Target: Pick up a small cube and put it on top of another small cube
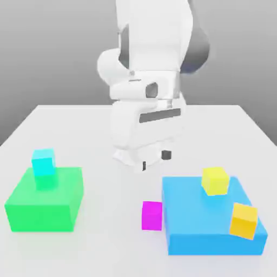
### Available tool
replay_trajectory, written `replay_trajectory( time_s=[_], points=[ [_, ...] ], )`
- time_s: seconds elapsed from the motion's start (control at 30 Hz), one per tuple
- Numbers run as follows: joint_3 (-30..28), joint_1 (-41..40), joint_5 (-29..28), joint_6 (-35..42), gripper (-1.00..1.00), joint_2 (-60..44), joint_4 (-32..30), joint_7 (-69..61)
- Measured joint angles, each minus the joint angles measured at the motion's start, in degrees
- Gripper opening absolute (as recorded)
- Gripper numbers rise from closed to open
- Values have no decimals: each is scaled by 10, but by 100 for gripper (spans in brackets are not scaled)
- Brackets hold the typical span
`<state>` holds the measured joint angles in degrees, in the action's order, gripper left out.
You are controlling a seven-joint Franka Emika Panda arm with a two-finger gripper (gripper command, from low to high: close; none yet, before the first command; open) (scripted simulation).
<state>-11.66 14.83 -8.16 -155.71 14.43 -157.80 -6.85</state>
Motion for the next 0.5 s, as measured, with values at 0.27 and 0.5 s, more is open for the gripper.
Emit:
replay_trajectory(
  time_s=[0.27, 0.5],
  points=[
    [-30, 49, 48, -85, 0, -109, -86, -228],
    [70, -14, 180, -198, 0, -250, -72, -342]
  ],
)
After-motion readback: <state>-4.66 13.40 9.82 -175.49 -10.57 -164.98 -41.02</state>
